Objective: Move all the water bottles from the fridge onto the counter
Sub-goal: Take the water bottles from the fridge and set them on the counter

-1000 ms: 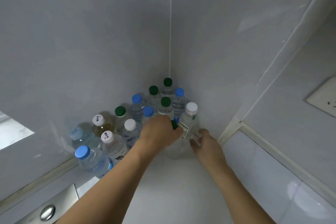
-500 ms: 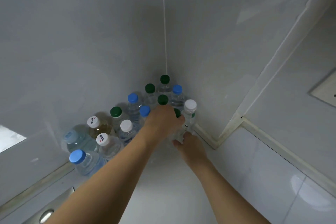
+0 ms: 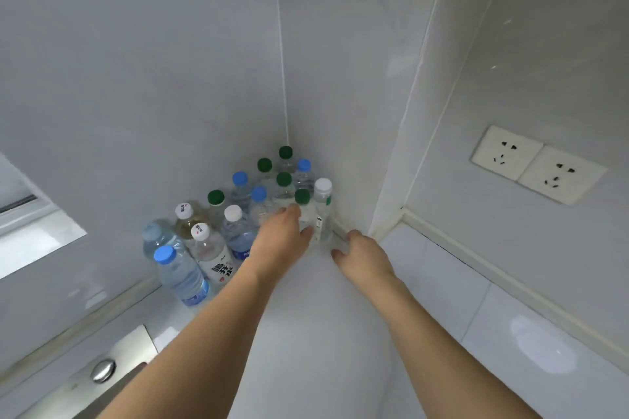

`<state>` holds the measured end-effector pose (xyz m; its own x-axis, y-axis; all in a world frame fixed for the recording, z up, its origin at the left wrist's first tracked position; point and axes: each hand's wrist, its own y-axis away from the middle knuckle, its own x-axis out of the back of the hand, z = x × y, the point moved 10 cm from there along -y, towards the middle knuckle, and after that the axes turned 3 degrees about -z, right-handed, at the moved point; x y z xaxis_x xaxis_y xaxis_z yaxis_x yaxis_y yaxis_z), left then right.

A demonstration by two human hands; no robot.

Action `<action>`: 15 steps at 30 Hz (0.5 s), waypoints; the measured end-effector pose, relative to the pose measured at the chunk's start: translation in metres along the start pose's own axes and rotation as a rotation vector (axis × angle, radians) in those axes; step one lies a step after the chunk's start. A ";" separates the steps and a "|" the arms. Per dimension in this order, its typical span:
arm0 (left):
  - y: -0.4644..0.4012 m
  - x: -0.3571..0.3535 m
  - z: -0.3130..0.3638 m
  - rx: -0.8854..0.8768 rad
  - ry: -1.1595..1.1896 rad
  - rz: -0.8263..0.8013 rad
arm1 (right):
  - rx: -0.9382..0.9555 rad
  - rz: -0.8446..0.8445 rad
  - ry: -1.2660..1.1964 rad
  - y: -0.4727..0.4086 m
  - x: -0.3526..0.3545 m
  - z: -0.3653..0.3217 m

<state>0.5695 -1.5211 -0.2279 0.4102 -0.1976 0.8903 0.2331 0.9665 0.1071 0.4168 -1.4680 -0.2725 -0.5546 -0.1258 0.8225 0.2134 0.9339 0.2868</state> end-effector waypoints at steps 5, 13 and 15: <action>0.050 0.005 0.029 -0.198 -0.023 0.020 | -0.011 0.055 0.029 0.054 0.018 0.006; 0.108 -0.008 0.068 -0.387 -0.076 -0.013 | -0.057 0.159 0.045 0.140 0.045 0.033; 0.119 -0.016 0.084 -0.435 -0.093 -0.034 | -0.073 0.184 0.062 0.162 0.054 0.046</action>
<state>0.5168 -1.3896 -0.1922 0.3191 -0.1935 0.9277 0.6030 0.7967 -0.0413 0.3840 -1.3084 -0.2042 -0.4503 0.0225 0.8926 0.3658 0.9166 0.1615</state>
